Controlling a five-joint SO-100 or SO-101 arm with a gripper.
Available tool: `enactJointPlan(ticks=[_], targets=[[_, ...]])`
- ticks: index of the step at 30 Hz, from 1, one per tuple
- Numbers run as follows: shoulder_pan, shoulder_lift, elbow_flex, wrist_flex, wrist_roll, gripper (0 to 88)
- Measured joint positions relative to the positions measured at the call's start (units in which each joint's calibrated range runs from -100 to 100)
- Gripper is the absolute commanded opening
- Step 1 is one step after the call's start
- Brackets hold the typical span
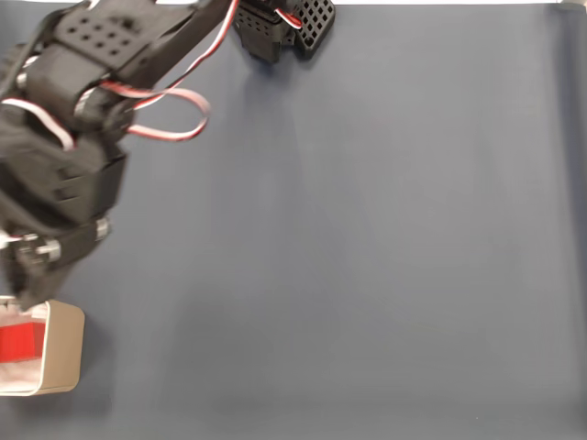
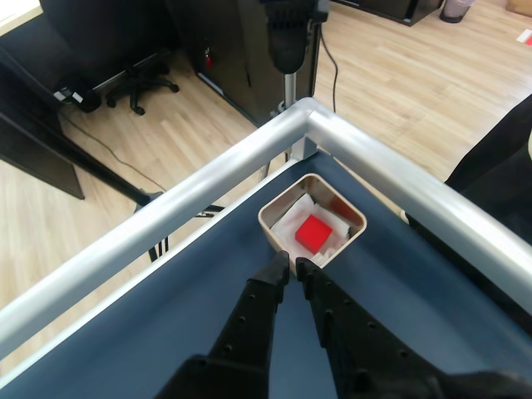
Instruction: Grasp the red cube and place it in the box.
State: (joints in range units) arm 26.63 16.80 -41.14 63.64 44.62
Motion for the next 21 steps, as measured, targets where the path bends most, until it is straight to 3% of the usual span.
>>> enactJointPlan(ticks=[21], targets=[[-20.0,-45.9,57.1,-5.6,0.9,0.0]])
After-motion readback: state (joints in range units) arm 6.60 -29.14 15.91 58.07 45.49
